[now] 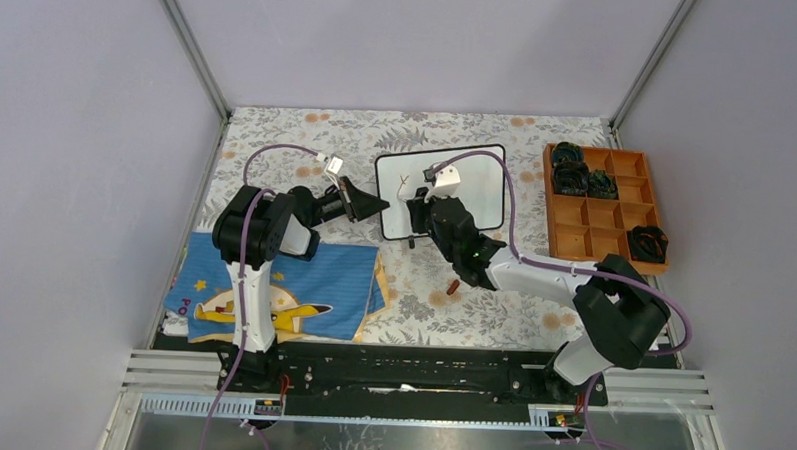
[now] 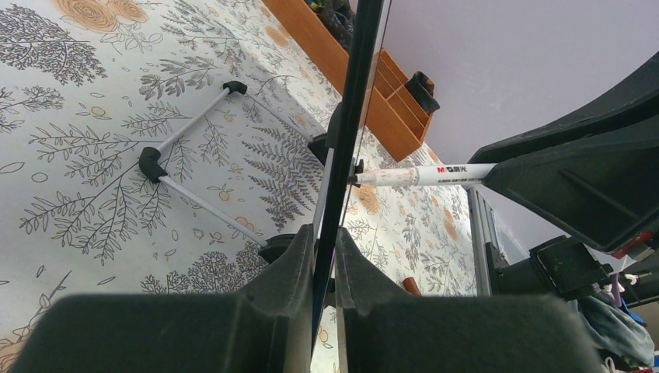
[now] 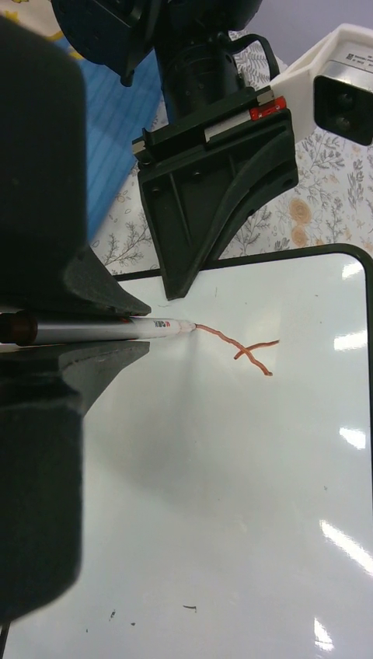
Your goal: Write a sentence on the whiteboard
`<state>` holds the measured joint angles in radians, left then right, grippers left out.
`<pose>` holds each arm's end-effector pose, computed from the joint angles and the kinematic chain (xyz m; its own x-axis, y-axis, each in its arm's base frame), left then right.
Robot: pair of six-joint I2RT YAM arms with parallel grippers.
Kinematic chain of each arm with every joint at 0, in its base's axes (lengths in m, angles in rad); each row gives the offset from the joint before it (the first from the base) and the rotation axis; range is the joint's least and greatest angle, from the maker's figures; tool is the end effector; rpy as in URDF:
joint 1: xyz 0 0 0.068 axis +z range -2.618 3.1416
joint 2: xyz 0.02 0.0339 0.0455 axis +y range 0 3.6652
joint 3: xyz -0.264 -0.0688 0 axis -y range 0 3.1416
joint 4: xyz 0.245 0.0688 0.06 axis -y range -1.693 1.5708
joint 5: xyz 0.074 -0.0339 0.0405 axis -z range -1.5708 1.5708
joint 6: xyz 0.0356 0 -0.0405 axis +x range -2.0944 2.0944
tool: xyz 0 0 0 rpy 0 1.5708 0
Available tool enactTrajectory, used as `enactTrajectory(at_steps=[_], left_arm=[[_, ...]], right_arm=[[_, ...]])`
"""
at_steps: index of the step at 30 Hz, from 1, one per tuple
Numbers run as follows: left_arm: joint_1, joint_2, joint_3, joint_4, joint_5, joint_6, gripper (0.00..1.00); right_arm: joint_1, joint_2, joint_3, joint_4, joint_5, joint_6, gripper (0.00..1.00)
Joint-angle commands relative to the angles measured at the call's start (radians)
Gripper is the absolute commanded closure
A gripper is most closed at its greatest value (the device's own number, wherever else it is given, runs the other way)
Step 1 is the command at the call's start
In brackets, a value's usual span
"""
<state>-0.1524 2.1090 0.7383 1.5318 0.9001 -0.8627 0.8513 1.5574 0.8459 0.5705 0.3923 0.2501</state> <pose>0.3493 -0.0819 0.1274 -0.5491 -0.3933 -0.7374 0.6789 0.3047 -0.6680 0.2389 0.2520 0.2479 -0.2000 0.1188 -0.9726 -0.4088 0.8920 0.1930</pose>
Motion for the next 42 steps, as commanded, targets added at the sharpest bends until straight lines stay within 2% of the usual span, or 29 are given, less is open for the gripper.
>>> enactTrajectory(at_steps=[1,10,29,42], left_arm=[[0.013,-0.001,-0.011,0.067,-0.003,0.011,1.0],[0.013,-0.005,-0.014,0.067,-0.003,0.013,1.0],[0.012,-0.002,-0.015,0.067,0.0,0.019,1.0],[0.012,-0.002,-0.016,0.067,0.0,0.019,1.0]], right_arm=[[0.002,-0.055,-0.01,-0.006,0.022,0.0,1.0],[-0.028,-0.147,-0.02,0.013,0.114,-0.044,1.0],[-0.044,-0.062,0.057,0.025,0.067,-0.04,1.0],[-0.044,-0.042,0.041,0.005,0.061,-0.025,1.0]])
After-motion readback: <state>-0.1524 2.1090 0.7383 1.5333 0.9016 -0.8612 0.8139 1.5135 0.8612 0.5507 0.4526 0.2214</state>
